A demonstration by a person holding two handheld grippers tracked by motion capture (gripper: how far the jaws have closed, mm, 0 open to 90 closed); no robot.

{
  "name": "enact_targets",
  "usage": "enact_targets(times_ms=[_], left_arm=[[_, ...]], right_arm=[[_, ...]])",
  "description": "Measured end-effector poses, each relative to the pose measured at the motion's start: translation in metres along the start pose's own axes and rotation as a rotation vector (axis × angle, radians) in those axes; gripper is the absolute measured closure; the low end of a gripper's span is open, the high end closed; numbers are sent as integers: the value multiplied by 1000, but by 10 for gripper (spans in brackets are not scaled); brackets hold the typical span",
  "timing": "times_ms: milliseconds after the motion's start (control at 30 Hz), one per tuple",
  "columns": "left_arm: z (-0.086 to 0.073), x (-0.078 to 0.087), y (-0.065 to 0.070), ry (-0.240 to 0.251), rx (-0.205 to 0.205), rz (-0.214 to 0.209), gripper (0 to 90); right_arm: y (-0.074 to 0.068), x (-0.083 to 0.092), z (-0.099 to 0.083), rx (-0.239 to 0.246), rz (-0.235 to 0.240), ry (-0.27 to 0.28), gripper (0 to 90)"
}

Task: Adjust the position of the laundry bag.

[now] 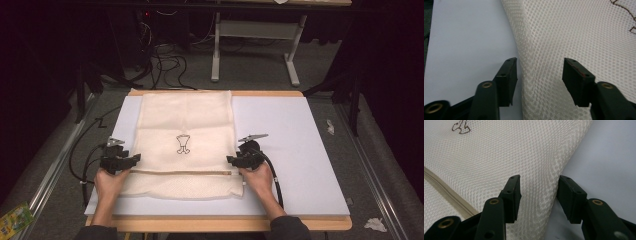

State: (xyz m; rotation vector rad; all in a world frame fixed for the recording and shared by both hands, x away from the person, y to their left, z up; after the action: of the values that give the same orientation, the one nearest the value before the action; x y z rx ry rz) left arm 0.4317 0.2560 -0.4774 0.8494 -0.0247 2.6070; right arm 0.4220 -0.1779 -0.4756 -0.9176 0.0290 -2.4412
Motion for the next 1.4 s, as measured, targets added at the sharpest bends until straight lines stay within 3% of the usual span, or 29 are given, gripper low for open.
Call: enact_targets(times_ms=[200,300,433,867,1400], left_arm=[[1,-4,3,-23,-26,1,622],[6,-2,2,-37,-42,9,749],[9,-1,1,-34,-32,-6,844],[17,5,2,18,-16,-31,867],[27,4,16,51,-15,-82,870]], right_arm=[[0,-2,4,1,-2,-26,643],[1,-3,7,12,6,-43,765],[1,-2,8,24,15,-43,835],[2,5,10,41,31,-6,869],[14,19,11,24,16,21,870]])
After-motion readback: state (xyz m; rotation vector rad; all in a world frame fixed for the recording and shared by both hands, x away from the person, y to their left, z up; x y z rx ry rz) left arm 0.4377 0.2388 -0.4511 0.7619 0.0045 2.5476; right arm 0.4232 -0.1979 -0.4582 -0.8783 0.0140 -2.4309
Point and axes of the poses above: each handheld gripper's, and its own axes: x roughly backward along the jaws, z roughly out of its top, y roughly to its right, the point moved 1 cm from there along -x, roughly forward along the jaws, and after that the axes turned 12 degrees about y, right-handed, at the moved point
